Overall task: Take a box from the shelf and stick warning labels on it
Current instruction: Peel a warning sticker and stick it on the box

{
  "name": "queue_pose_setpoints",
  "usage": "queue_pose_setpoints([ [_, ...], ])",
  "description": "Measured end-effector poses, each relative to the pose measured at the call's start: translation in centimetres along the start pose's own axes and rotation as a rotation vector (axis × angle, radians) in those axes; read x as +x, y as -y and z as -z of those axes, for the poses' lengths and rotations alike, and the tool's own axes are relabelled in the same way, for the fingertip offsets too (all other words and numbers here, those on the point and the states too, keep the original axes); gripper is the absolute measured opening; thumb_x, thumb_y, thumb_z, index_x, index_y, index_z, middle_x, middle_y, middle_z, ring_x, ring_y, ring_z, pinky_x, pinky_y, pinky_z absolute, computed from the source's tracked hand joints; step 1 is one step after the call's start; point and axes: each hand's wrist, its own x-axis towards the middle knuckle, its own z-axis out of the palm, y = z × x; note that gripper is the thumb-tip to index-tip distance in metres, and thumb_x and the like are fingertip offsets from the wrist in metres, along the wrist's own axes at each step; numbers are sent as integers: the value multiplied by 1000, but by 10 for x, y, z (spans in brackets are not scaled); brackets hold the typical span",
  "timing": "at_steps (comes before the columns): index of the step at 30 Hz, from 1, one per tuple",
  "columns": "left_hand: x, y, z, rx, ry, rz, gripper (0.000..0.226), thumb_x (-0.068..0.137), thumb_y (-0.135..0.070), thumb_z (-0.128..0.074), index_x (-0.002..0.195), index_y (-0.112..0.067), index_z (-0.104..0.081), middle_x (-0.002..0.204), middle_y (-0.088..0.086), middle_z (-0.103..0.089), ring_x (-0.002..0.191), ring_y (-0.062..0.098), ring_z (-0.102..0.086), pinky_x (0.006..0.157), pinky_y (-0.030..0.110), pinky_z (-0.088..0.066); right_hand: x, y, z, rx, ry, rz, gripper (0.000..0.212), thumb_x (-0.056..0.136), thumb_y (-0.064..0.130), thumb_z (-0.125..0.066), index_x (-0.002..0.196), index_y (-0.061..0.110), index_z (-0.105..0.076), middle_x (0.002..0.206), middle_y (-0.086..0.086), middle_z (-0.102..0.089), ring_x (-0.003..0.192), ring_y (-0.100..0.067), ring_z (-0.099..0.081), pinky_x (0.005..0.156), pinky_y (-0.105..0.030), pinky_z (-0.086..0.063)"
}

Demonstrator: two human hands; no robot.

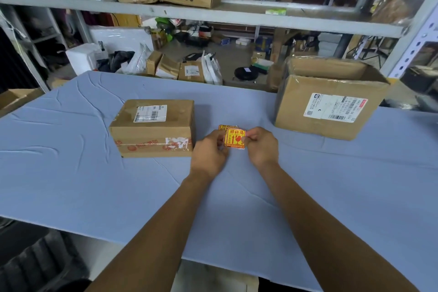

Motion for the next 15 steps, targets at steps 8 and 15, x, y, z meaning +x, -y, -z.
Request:
queue_pose_setpoints([
  [8,-11,0,7,-112,-31,25,33,85,-10,-67,118,-12,-67,104,4,-75,90,19,-68,87,26,-55,-28,4,15,264,-47,48,14,83,3,-66,76,15,-62,74,0,-63,69,-11,-57,68,-24,-41],
  [15,-60,11,48,-537,-8,86,19,86,1,-68,83,-17,-65,77,8,-67,70,14,-60,71,27,-49,-85,25,3,428,311,162,24,86,-6,-61,74,15,-58,48,6,-55,38,-7,-44,42,-20,-36],
])
